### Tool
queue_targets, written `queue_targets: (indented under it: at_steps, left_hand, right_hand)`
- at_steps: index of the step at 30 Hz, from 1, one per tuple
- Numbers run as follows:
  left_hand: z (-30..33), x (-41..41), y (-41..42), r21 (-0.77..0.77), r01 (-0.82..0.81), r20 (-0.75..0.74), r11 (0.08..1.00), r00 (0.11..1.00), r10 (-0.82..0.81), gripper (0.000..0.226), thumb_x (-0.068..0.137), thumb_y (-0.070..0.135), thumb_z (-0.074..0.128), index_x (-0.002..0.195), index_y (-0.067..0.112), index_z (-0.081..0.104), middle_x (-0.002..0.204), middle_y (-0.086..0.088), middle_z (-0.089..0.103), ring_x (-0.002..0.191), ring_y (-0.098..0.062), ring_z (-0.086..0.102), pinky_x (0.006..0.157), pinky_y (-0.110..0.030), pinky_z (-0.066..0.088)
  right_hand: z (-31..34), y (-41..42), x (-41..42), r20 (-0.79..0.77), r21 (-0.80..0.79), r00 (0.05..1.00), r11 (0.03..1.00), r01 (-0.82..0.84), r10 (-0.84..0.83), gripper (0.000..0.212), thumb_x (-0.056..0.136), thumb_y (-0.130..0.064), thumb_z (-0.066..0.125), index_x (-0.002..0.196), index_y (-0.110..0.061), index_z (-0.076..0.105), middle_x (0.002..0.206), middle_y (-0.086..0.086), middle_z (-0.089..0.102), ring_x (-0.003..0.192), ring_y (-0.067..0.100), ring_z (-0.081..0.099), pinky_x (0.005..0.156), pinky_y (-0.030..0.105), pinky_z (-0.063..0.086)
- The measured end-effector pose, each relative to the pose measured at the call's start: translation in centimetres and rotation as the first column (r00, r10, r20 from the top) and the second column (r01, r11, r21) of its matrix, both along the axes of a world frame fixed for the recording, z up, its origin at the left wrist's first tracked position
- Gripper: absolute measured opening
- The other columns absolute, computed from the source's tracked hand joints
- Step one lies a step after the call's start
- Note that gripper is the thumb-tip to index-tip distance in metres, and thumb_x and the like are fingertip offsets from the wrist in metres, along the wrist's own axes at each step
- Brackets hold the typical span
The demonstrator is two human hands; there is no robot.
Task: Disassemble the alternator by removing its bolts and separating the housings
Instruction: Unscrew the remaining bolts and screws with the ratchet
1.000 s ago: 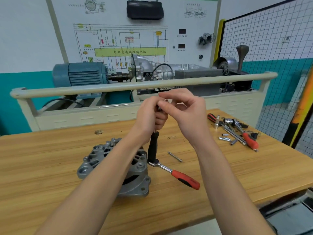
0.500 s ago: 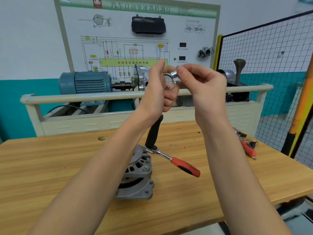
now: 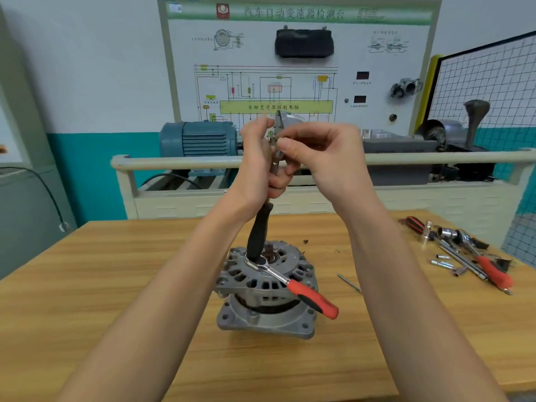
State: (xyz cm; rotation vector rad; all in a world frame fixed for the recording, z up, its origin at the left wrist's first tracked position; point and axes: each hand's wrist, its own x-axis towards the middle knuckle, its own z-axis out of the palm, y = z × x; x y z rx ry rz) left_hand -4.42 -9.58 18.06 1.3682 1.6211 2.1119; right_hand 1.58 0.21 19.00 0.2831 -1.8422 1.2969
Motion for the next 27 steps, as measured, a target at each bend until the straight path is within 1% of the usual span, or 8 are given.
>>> queue_targets:
  at_steps: [3, 5, 8, 13, 18, 22, 25, 27]
  left_hand:
    - [-0.5, -1.0, -0.3, 0.019, 0.01, 0.022, 1.0, 1.0, -0.01, 0.045, 0.09, 0.054, 0.013, 0.077, 0.026, 0.046, 0.049, 0.009, 0.043, 0.048, -0.012, 0.009, 0.048, -0.024, 0.006]
    - [-0.9, -1.6, -0.3, 0.036, 0.016, 0.034, 0.999, 0.999, -0.018, 0.05, 0.092, 0.052, 0.012, 0.076, 0.028, 0.052, 0.052, 0.009, 0.044, 0.043, -0.008, 0.013, 0.047, -0.022, 0.006]
    - [-1.5, -2.4, -0.4, 0.057, 0.035, 0.063, 0.998, 0.997, -0.038, 0.046, 0.097, 0.048, 0.008, 0.081, 0.021, 0.043, 0.057, 0.01, 0.048, 0.041, -0.005, 0.014, 0.048, -0.024, 0.005]
    - [-1.8, -3.7, -0.4, 0.137, 0.078, 0.194, 0.988, 0.975, -0.104, 0.039, 0.101, 0.045, 0.011, 0.09, 0.014, 0.032, 0.056, 0.008, 0.047, 0.041, -0.007, 0.017, 0.045, -0.02, 0.008]
    - [-2.4, -4.4, -0.5, 0.14, 0.126, 0.194, 0.982, 0.969, -0.152, 0.037, 0.1, 0.029, 0.016, 0.088, 0.009, 0.044, 0.057, -0.001, 0.044, 0.045, -0.009, 0.019, 0.043, -0.023, 0.012]
    - [-3.5, -4.4, -0.3, 0.117, -0.007, 0.11, 0.993, 0.994, -0.006, 0.022, 0.09, 0.012, 0.03, 0.103, 0.002, 0.045, 0.052, 0.001, 0.041, 0.045, -0.01, 0.029, 0.043, -0.023, 0.028]
    - [-4.9, -4.1, 0.0, 0.02, -0.206, -0.042, 0.978, 0.977, 0.207, 0.011, 0.095, 0.008, 0.038, 0.087, 0.006, 0.045, 0.053, 0.004, 0.044, 0.048, -0.009, 0.04, 0.052, -0.029, 0.04]
    - [-5.7, -4.0, 0.1, 0.01, -0.271, -0.141, 0.963, 0.953, 0.269, 0.028, 0.103, 0.01, 0.033, 0.078, 0.011, 0.044, 0.055, 0.004, 0.042, 0.05, -0.008, 0.04, 0.054, -0.03, 0.042]
  right_hand:
    - [-0.2, -0.6, -1.1, 0.016, 0.023, 0.999, 0.999, 0.038, -0.039, 0.007, 0.083, -0.001, 0.071, 0.087, -0.006, 0.071, 0.07, 0.002, 0.066, 0.056, 0.017, 0.058, 0.058, 0.026, 0.053]
    - [-0.3, -0.7, -1.8, 0.044, 0.076, 0.997, 0.995, 0.066, -0.069, 0.006, 0.083, -0.003, 0.072, 0.087, -0.006, 0.072, 0.069, 0.0, 0.065, 0.056, 0.008, 0.057, 0.058, 0.024, 0.051]
    - [-0.5, -0.6, -2.6, 0.067, 0.156, 0.991, 0.982, 0.104, -0.116, 0.006, 0.082, -0.006, 0.073, 0.088, -0.009, 0.073, 0.068, -0.005, 0.064, 0.056, -0.003, 0.054, 0.062, 0.017, 0.046]
    - [-0.9, -0.8, -3.4, 0.032, 0.212, 0.99, 0.969, 0.125, -0.135, 0.007, 0.078, -0.008, 0.076, 0.084, -0.012, 0.073, 0.077, 0.003, 0.069, 0.074, 0.014, 0.064, 0.073, 0.027, 0.052]
    - [-0.7, -0.4, -4.2, 0.072, 0.175, 0.99, 0.979, 0.107, -0.121, 0.005, 0.087, -0.009, 0.069, 0.082, -0.009, 0.069, 0.062, 0.005, 0.064, 0.05, 0.01, 0.058, 0.062, 0.027, 0.053]
    - [-0.7, -0.5, -4.6, 0.068, 0.185, 0.989, 0.976, 0.118, -0.133, 0.004, 0.087, -0.01, 0.068, 0.084, -0.01, 0.07, 0.068, 0.005, 0.067, 0.063, 0.01, 0.063, 0.07, 0.027, 0.054]
    - [-0.7, -0.6, -4.9, 0.078, 0.163, 0.991, 0.982, 0.093, -0.106, 0.004, 0.088, -0.008, 0.067, 0.085, -0.011, 0.07, 0.068, -0.006, 0.063, 0.066, 0.005, 0.059, 0.072, 0.028, 0.052]
    - [-0.8, -0.6, -4.9, 0.081, 0.142, 0.993, 0.987, 0.073, -0.085, 0.006, 0.088, -0.008, 0.067, 0.085, -0.012, 0.069, 0.069, -0.007, 0.063, 0.066, 0.0, 0.057, 0.072, 0.024, 0.051]
